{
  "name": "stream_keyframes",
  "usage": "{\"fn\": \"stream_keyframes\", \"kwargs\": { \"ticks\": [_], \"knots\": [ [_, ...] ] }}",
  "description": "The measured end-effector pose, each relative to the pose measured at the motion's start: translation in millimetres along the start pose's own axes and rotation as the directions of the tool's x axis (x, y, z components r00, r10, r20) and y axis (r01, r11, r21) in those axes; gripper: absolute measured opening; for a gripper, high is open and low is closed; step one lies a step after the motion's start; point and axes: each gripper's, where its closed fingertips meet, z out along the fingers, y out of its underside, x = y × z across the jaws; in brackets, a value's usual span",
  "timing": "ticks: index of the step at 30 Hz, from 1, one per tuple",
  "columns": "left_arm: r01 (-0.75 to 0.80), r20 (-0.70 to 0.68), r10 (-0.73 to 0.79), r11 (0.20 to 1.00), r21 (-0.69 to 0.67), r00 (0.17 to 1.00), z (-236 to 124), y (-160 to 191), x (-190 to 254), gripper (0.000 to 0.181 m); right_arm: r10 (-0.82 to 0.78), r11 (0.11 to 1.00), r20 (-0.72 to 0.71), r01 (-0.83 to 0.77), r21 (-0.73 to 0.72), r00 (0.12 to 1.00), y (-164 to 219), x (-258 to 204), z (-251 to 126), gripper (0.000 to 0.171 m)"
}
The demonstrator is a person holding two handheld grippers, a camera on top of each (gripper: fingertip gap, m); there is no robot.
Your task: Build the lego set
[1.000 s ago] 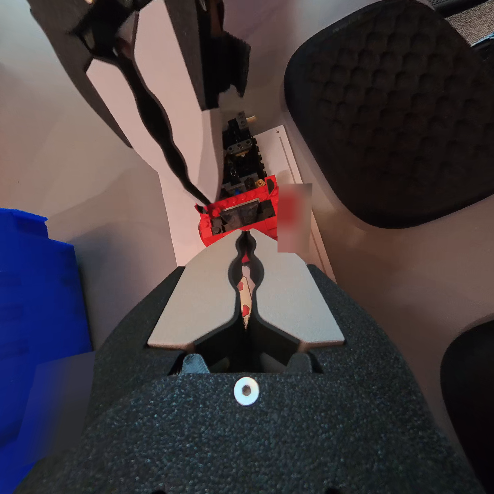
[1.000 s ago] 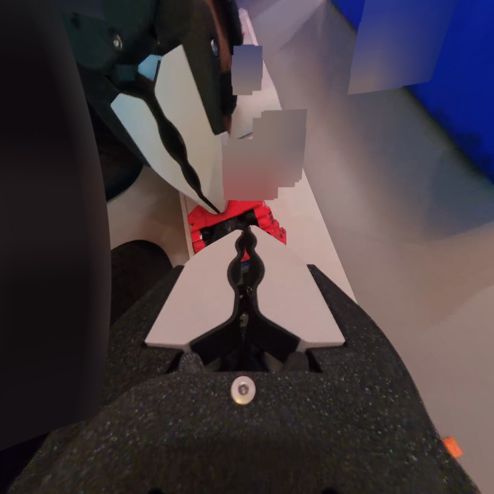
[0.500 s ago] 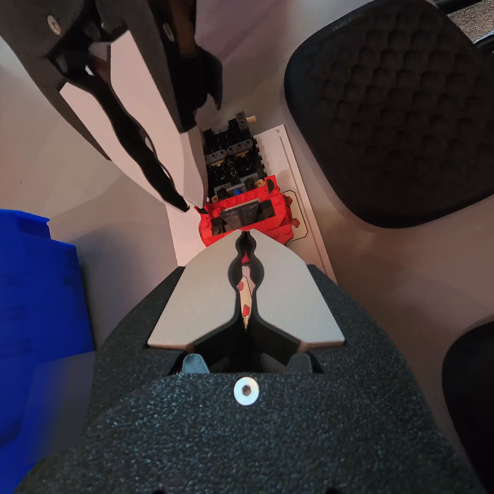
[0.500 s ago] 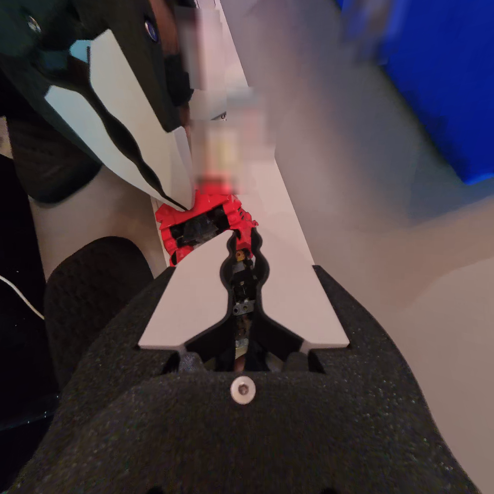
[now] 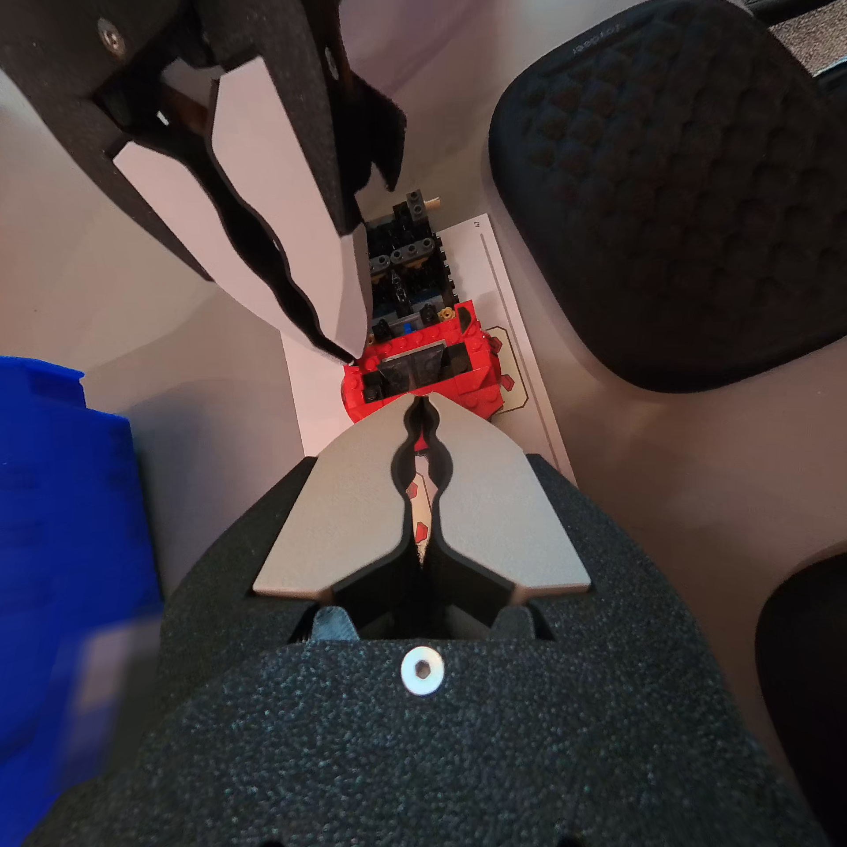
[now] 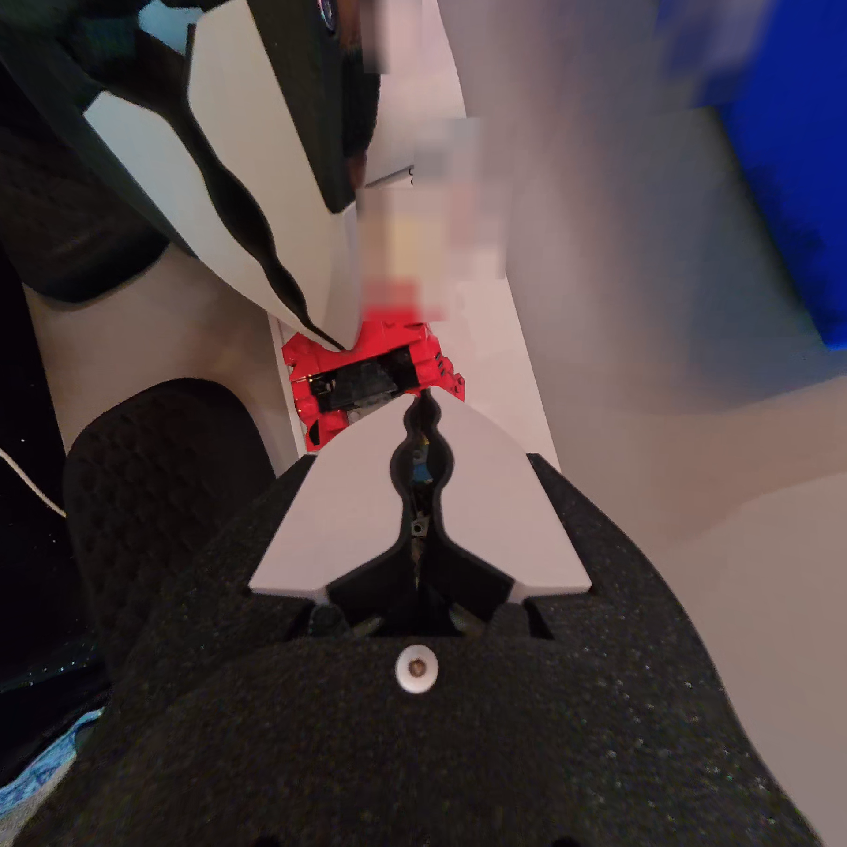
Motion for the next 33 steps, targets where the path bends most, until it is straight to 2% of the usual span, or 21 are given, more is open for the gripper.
{"fn": "stream_keyframes", "kwargs": {
  "ticks": [6, 10, 12, 15, 18, 21, 25, 29, 33],
  "knots": [
    [0.007, 0.002, -0.007, 1.0, -0.005, 1.0, 0.5, -0.2, -0.2, 0.0, 0.037, 0.993, 0.005, -0.037, 0.114, 0.999, 1.8, -3.7, -1.1, 0.0],
    [0.005, 0.007, -0.005, 1.0, -0.006, 1.0, 0.9, -0.4, -0.5, 0.0, 0.066, 0.975, 0.122, -0.089, 0.201, 0.99, -4.5, -22.7, 2.2, 0.0],
    [0.002, 0.013, -0.002, 1.0, -0.005, 1.0, 0.9, -0.5, -0.7, 0.0, 0.071, 0.975, 0.084, -0.087, 0.207, 0.994, -3.0, -20.2, 2.1, 0.0],
    [0.0, 0.015, 0.0, 1.0, -0.008, 1.0, 1.0, -0.5, -0.8, 0.0, 0.144, 0.942, 0.064, -0.157, 0.295, 0.987, -5.0, -9.3, -11.2, 0.001],
    [0.002, 0.016, -0.001, 1.0, -0.005, 1.0, 1.2, -0.5, -1.0, 0.0, 0.185, 0.922, 0.077, -0.2, 0.332, 0.98, -3.0, -9.9, -15.6, 0.0],
    [-0.001, 0.016, 0.001, 1.0, -0.011, 1.0, 1.3, -0.5, -1.1, 0.0, 0.328, 0.874, 0.127, -0.352, 0.334, 0.936, 2.3, -6.2, -13.2, 0.0],
    [0.005, 0.022, -0.005, 1.0, -0.009, 1.0, 1.3, -0.5, -1.3, 0.0, 0.506, 0.736, 0.249, -0.564, 0.374, 0.826, -2.5, -0.1, -17.7, 0.0],
    [0.0, 0.026, 0.0, 1.0, -0.015, 1.0, 1.5, -0.5, -1.5, 0.0, 0.58, 0.696, 0.272, -0.64, 0.325, 0.768, 1.2, -6.8, -9.6, 0.0],
    [0.003, 0.026, -0.003, 1.0, -0.007, 1.0, 1.5, -0.5, -1.6, 0.0, 0.622, 0.665, 0.236, -0.663, 0.344, 0.747, 3.4, -0.4, -10.8, 0.0]
  ]
}}
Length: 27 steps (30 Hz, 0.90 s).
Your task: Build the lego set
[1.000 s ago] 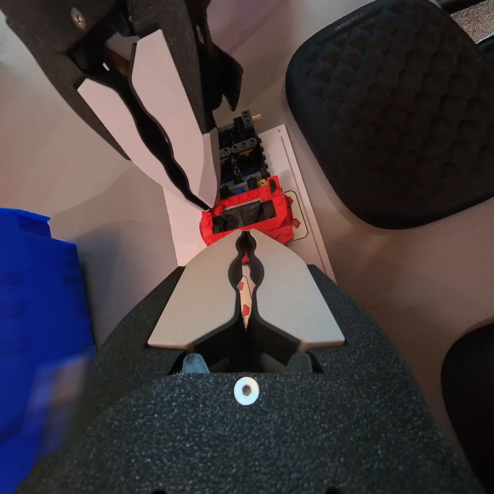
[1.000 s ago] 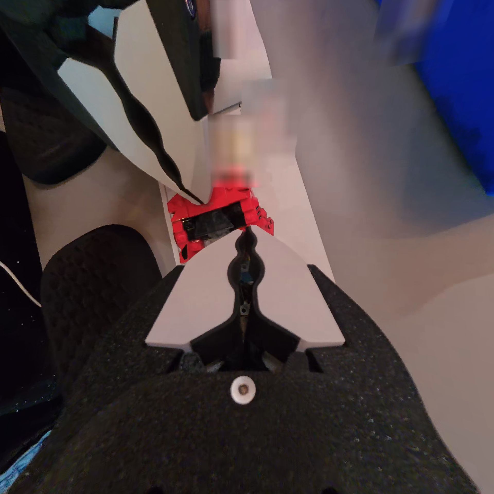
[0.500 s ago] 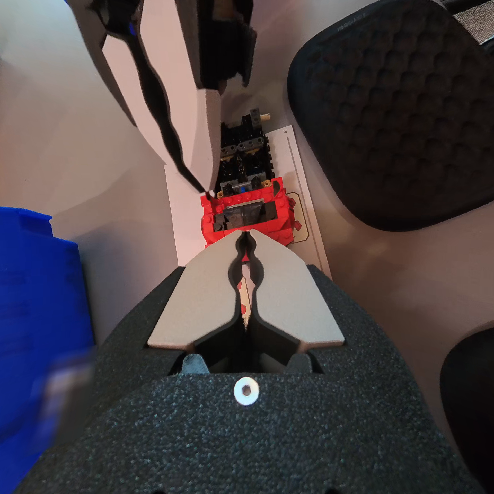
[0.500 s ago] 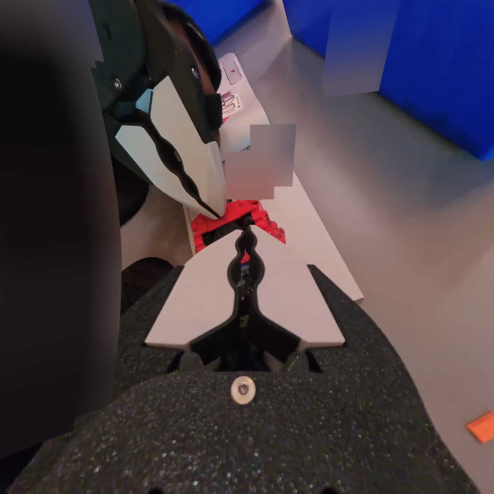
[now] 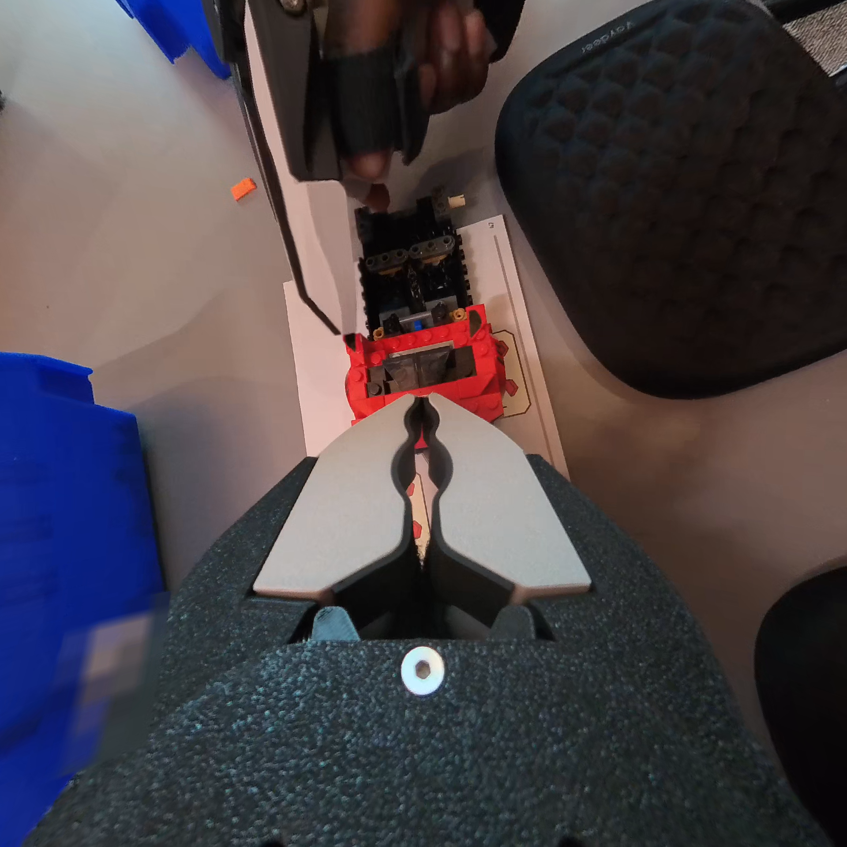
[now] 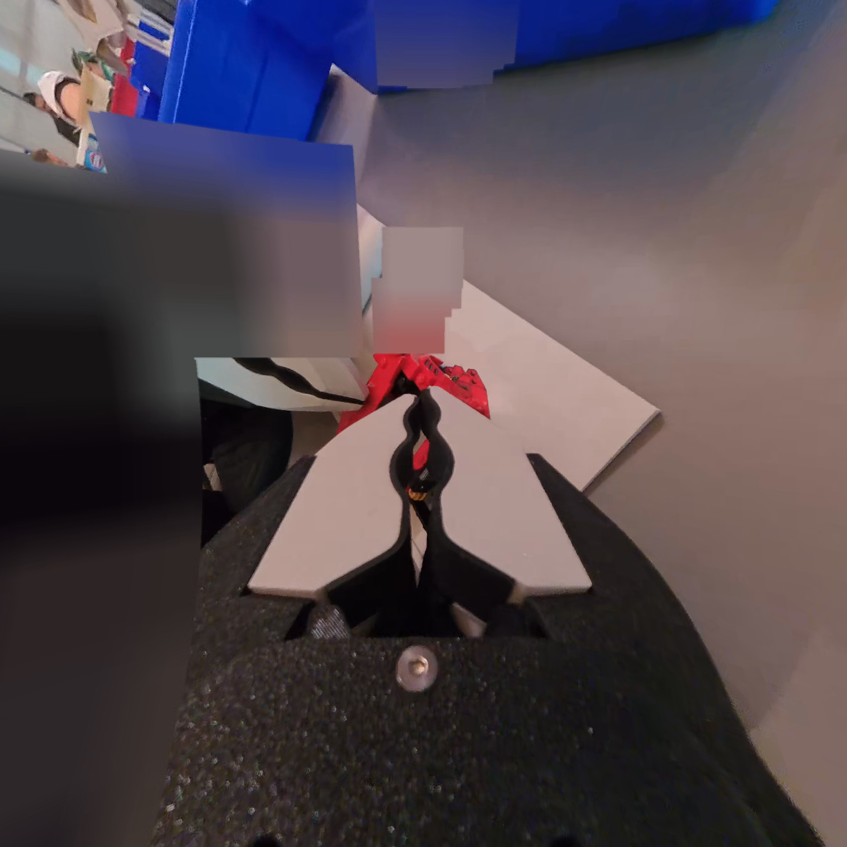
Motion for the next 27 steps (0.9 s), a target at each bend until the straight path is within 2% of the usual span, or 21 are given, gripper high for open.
{"fn": "stream_keyframes", "kwargs": {
  "ticks": [11, 27],
  "knots": [
    [-0.009, 0.006, 0.01, 1.0, -0.002, 1.0, 0.1, 0.0, 0.1, 0.0, -0.011, 0.999, -0.052, 0.01, -0.031, 0.999, 0.6, 2.1, 2.2, 0.0],
    [-0.01, 0.003, 0.01, 1.0, 0.005, 1.0, -0.1, 0.0, 0.4, 0.0, -0.044, 0.995, -0.054, 0.039, -0.097, 0.998, 1.9, 2.6, 5.9, 0.0]
  ]
}}
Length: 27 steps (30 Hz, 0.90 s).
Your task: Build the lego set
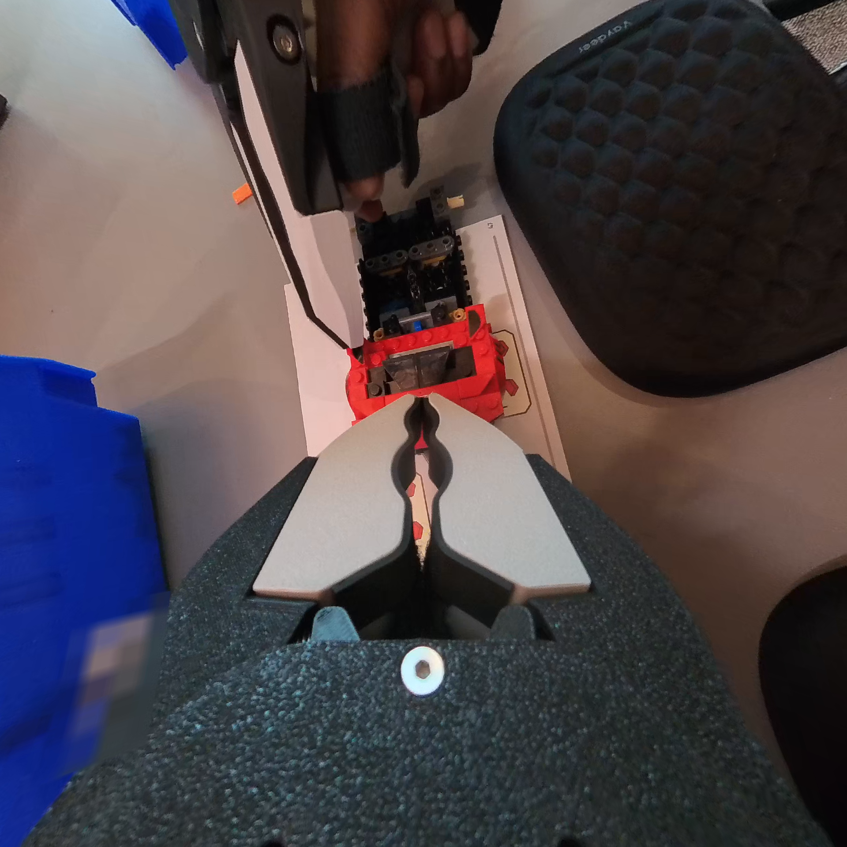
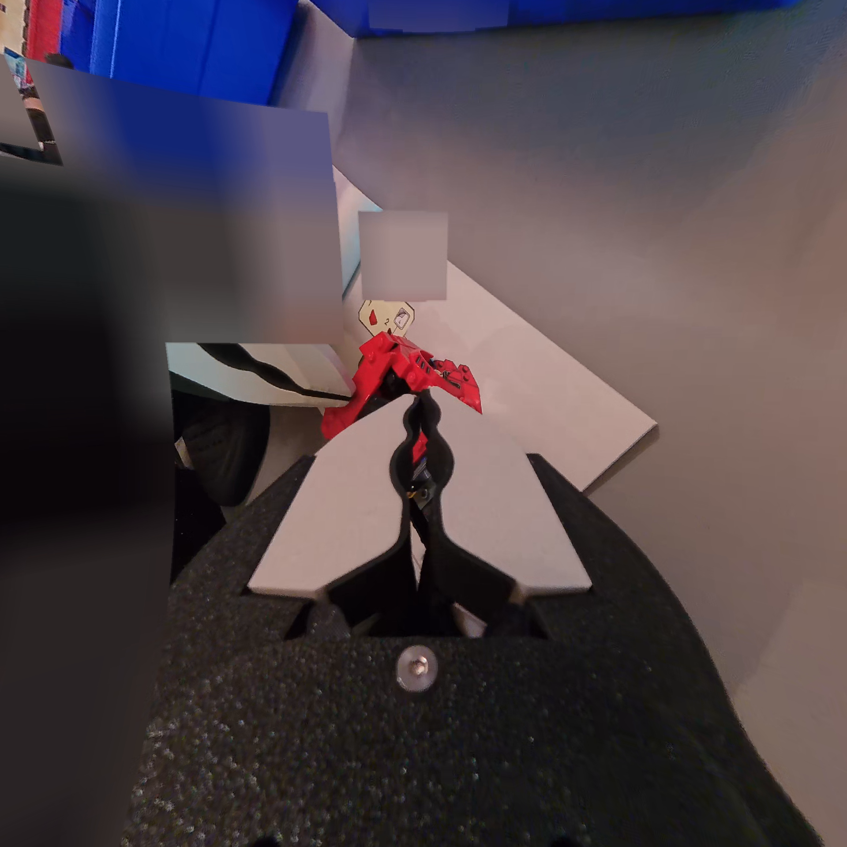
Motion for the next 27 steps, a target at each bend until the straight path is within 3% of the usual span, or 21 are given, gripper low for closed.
{"fn": "stream_keyframes", "kwargs": {
  "ticks": [27],
  "knots": [
    [0.006, -0.004, -0.006, 1.0, 0.003, 1.0, -0.3, -0.3, 0.2, 0.0, -0.052, 0.997, 0.012, 0.053, -0.05, 0.999, -1.4, -4.4, -1.8, 0.0]
  ]
}}
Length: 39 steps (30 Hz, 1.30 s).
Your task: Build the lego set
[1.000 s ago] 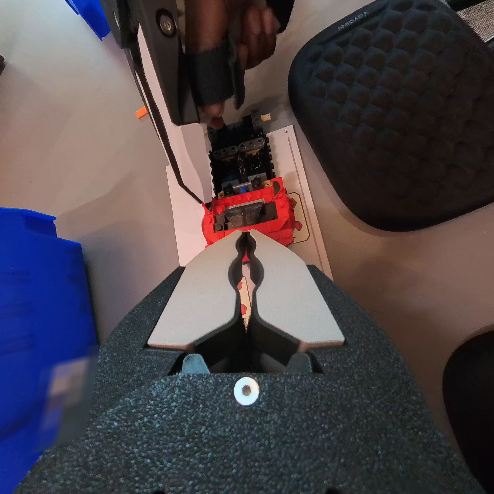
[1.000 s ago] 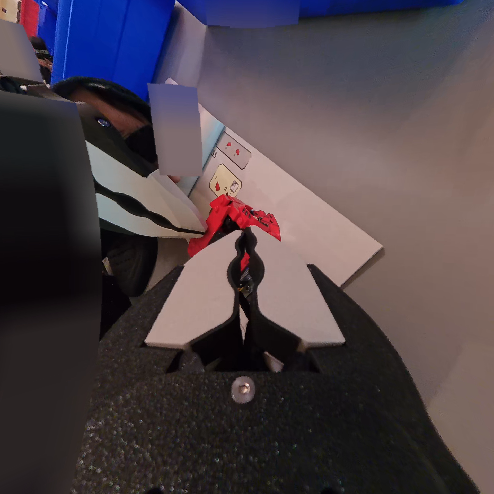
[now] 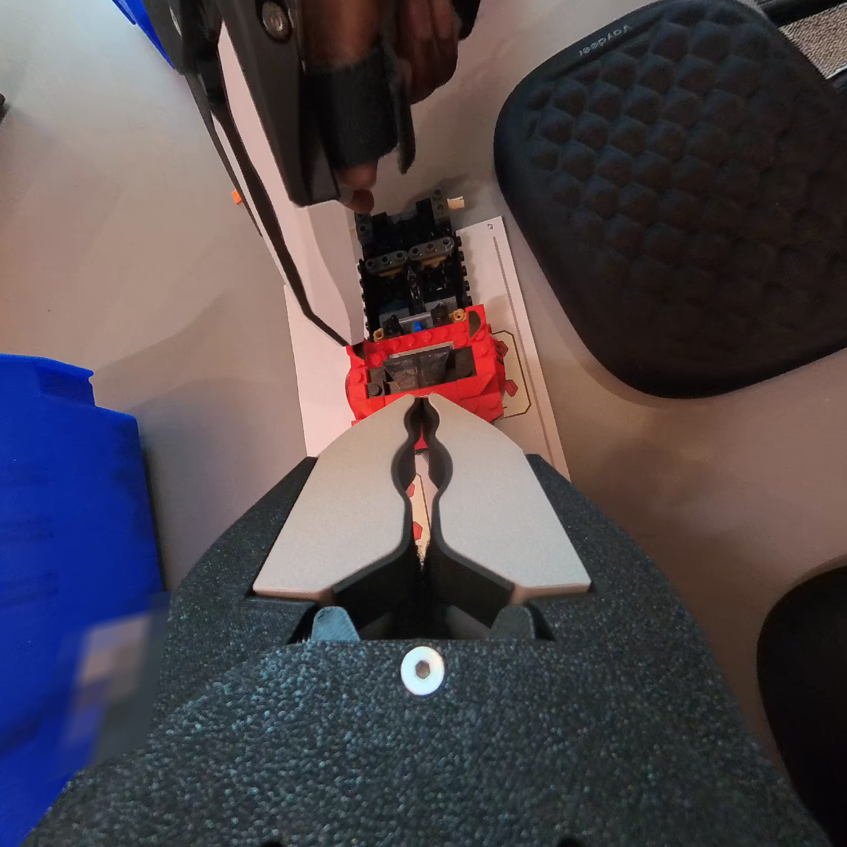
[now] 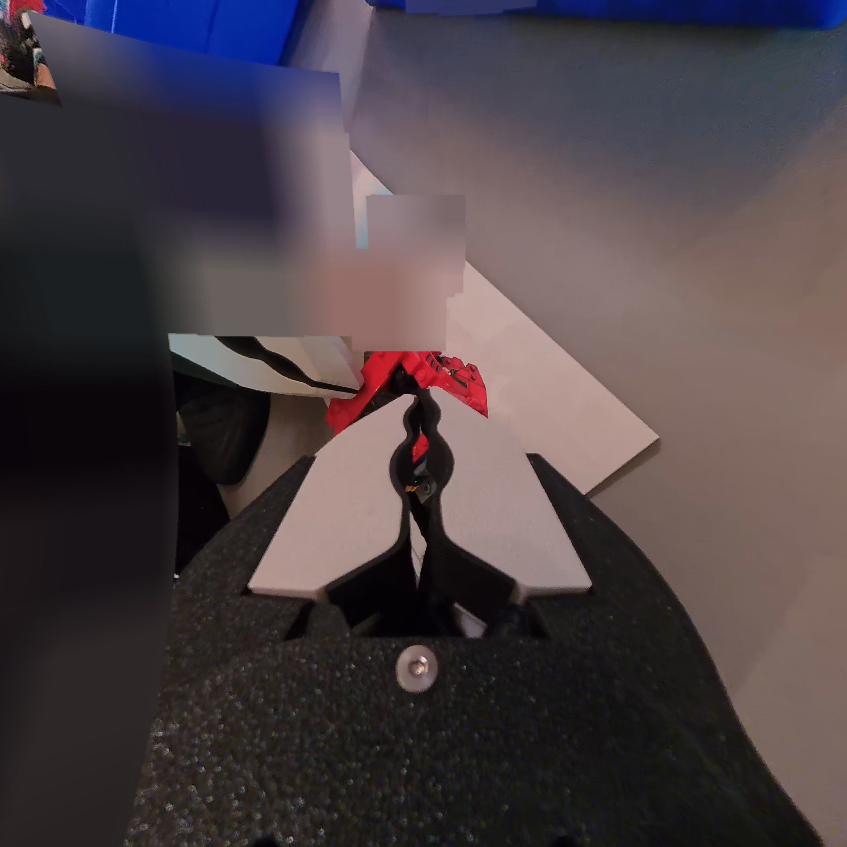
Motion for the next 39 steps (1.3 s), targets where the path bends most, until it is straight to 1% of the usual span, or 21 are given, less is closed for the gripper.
{"fn": "stream_keyframes", "kwargs": {
  "ticks": [30, 35, 39],
  "knots": [
    [0.002, -0.001, -0.002, 1.0, 0.007, 1.0, -0.3, -0.3, -0.4, 0.0, 0.001, 1.0, -0.032, -0.001, 0.009, 0.999, 0.9, 4.9, 0.9, 0.0],
    [0.001, 0.0, -0.001, 1.0, 0.007, 1.0, -0.3, -0.3, -0.5, 0.0, -0.031, 0.999, -0.075, 0.032, 0.007, 0.997, 0.7, 5.5, 1.2, 0.0],
    [0.001, 0.001, -0.001, 1.0, 0.006, 1.0, -0.3, -0.4, -0.5, 0.0, -0.074, 0.997, -0.138, 0.075, 0.003, 0.988, 0.6, 6.0, 1.6, 0.0]
  ]
}}
